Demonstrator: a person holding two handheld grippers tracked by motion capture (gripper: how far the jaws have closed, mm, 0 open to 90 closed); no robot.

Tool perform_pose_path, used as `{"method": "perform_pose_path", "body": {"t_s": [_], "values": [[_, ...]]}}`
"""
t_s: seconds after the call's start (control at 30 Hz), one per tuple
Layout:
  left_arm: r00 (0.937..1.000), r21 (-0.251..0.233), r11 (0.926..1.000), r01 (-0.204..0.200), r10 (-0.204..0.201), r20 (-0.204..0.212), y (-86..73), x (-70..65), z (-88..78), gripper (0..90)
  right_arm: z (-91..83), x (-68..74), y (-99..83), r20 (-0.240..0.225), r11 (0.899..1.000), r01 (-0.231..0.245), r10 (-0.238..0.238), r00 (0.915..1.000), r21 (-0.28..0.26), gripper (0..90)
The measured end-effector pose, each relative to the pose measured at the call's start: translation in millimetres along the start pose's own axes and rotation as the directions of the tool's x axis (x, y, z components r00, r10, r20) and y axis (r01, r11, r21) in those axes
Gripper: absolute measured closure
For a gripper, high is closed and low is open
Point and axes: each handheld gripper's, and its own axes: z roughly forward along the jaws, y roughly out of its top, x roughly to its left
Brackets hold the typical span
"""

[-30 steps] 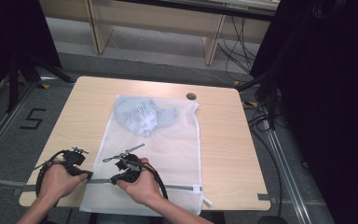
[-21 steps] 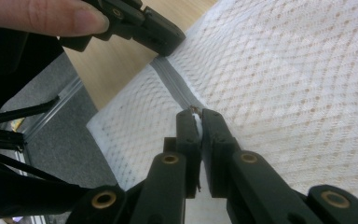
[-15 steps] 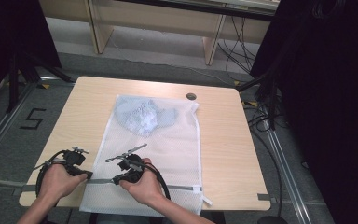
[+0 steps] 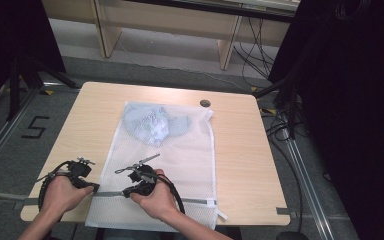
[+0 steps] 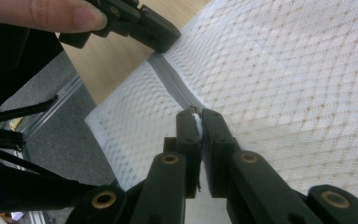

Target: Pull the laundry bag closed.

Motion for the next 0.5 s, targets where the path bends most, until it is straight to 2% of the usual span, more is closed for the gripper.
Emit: {"method": "perform_pose_path", "body": {"t_s": [0.03,0.1,0.13,0.2,0.27,0.5], "values": [[1.0,0.0,1.0,0.0,0.0,0.0,0.0,0.0,0.0,90.0,-0.5,0.5,-0.1,0.006,1.0,-0.01,0.01,0.9999,0.003,87.0],[1.0,0.0,1.0,0.001,-0.001,0.0,0.0,0.0,0.0,90.0,-1.4,-0.8,-0.7,0.003,1.0,0.005,-0.005,1.0,0.003,87.0],[1.0,0.0,1.0,0.001,-0.001,0.0,0.0,0.0,0.0,90.0,-2.2,0.0,-0.8,0.011,1.0,-0.013,0.013,0.9999,0.007,87.0],[1.0,0.0,1.0,0.001,-0.001,0.0,0.0,0.0,0.0,90.0,-2.6,0.0,-0.9,0.009,1.0,-0.017,0.017,0.9998,0.004,87.0],[1.0,0.0,1.0,0.001,-0.001,0.0,0.1,-0.1,0.1,90.0,-4.1,-1.5,-0.9,0.012,1.0,-0.002,0.002,0.9999,0.0,87.0],[1.0,0.0,1.0,0.0,0.0,0.0,0.1,-0.1,0.0,90.0,-6.1,-1.5,-2.0,0.014,1.0,-0.008,0.008,0.9999,0.003,87.0]]}}
